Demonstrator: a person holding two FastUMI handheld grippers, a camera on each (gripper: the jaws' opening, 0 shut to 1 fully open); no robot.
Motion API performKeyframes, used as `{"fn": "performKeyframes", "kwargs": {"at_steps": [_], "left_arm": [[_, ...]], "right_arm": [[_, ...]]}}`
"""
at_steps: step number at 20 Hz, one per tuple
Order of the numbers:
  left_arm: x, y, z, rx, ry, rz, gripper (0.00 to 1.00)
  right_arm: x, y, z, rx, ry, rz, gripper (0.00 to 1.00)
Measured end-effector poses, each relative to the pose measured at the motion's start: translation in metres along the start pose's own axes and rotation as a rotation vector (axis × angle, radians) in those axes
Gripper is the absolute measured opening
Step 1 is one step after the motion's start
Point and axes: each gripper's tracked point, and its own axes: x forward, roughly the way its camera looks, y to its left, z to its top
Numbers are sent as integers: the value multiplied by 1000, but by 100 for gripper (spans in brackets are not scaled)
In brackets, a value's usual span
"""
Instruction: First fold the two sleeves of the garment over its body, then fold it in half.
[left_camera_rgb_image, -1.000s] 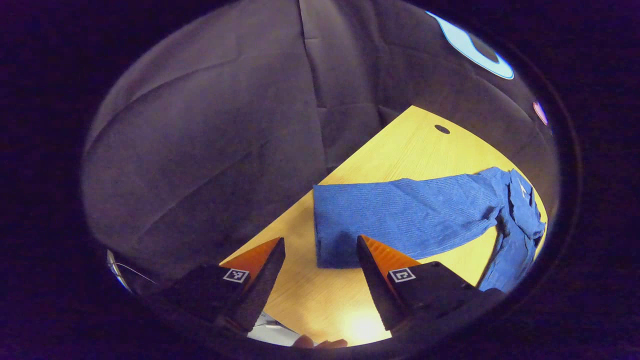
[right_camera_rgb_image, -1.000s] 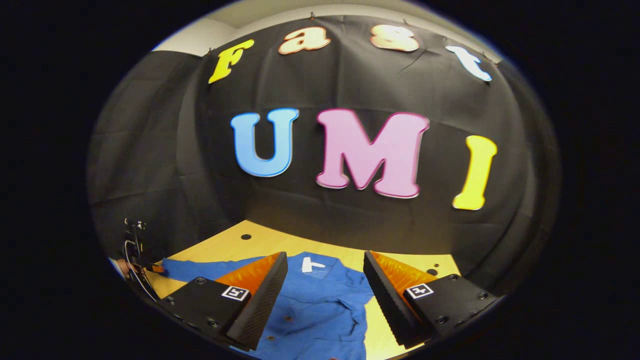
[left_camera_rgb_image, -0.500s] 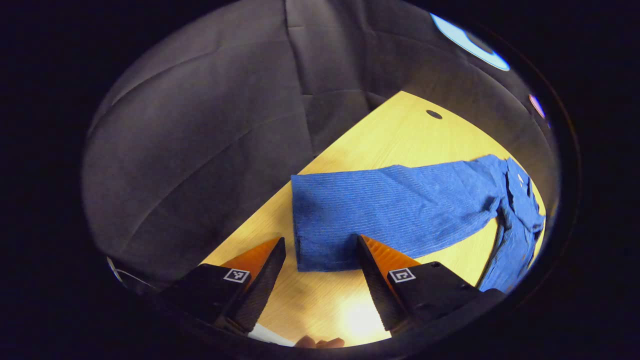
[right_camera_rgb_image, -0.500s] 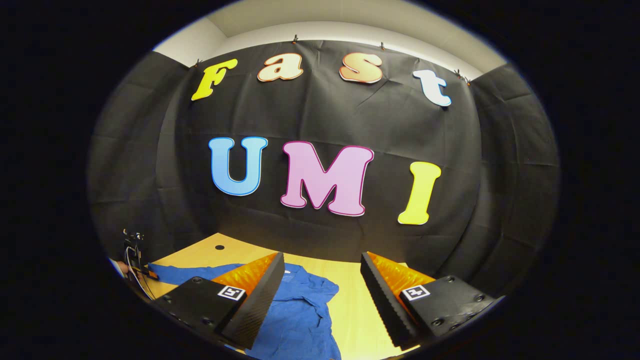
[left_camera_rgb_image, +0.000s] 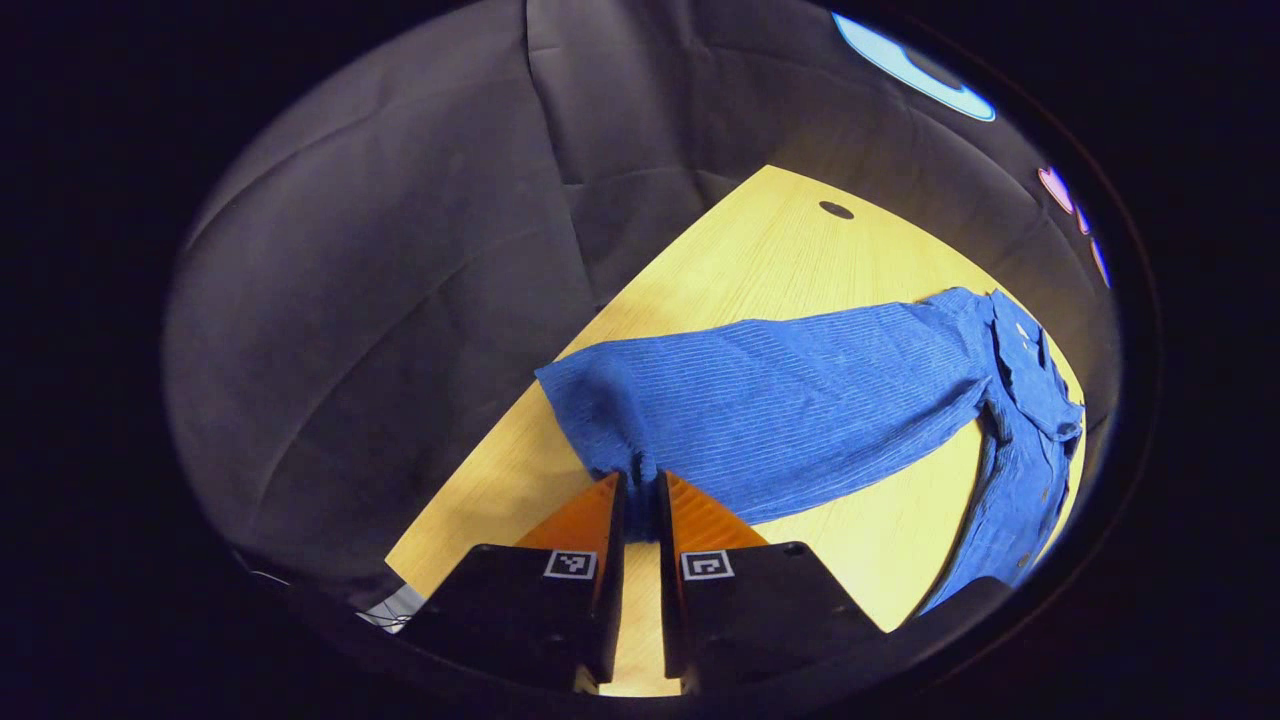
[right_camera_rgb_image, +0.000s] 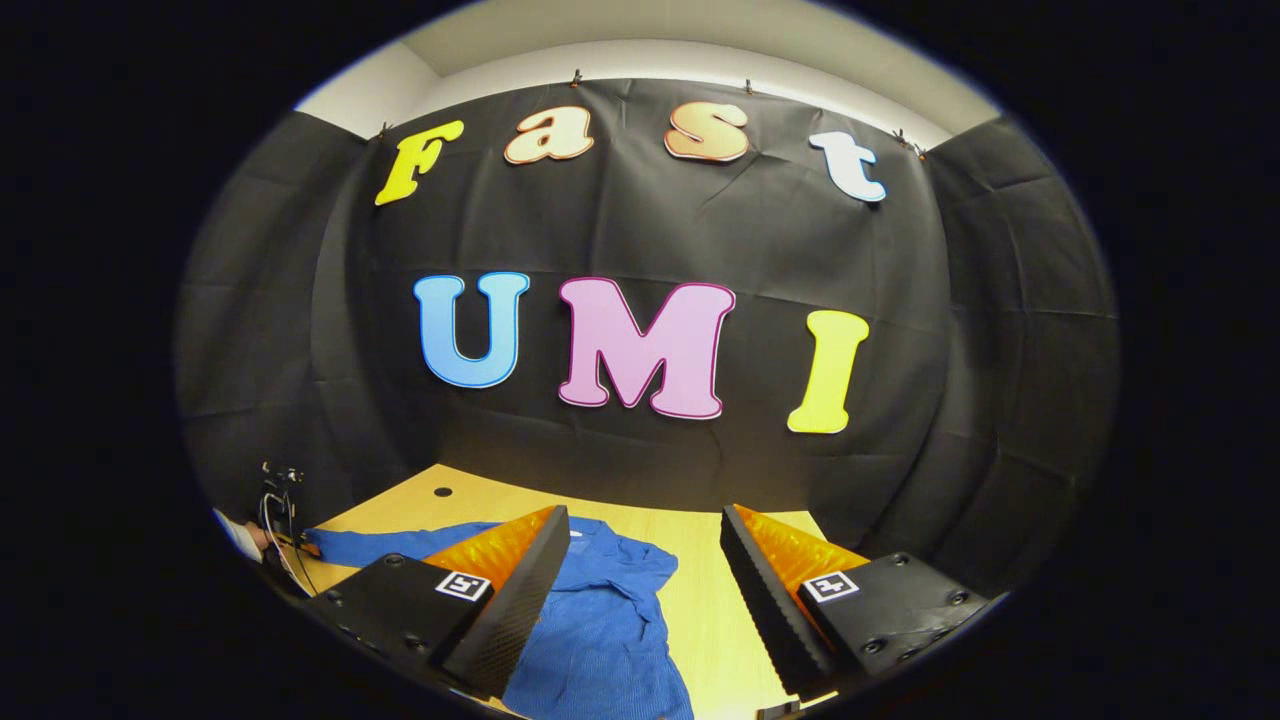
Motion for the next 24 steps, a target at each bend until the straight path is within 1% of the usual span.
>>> {"fn": "performKeyframes", "kwargs": {"at_steps": [1, 2, 3, 4, 7, 11, 14, 17, 20, 22, 24], "left_arm": [[-2, -3, 2, -15, 2, -18, 2], [-5, -5, 3, -22, 0, -33, 2], [-8, -4, 7, -26, -10, -38, 2], [-15, -7, 13, -26, -31, -57, 2], [-45, -31, 42, -7, -101, -129, 2], [-95, -78, 80, 36, -194, -211, 2], [-138, -120, 98, 95, -247, -260, 2], [-179, -181, 118, 157, -295, -322, 2], [-217, -265, 130, 242, -321, -406, 2], [-231, -325, 133, 341, -333, -441, 2], [-234, -388, 125, 456, -338, -473, 2]], "right_arm": [[-2, -2, -1, 2, 3, -4, 96], [-5, -5, -3, 1, 4, -11, 96], [-6, -9, -4, 3, 9, -19, 92], [-9, -11, -6, 3, 10, -24, 96], [-11, -21, -8, 20, 6, -35, 96], [-6, -29, -11, 62, 11, -31, 96], [-5, -38, -10, 80, -3, -35, 96], [-8, -52, -15, 97, -1, -46, 96], [-12, -72, -21, 144, 6, -69, 97], [-17, -86, -27, 178, 11, -91, 97], [-20, -105, -33, 196, 17, -122, 96]]}}
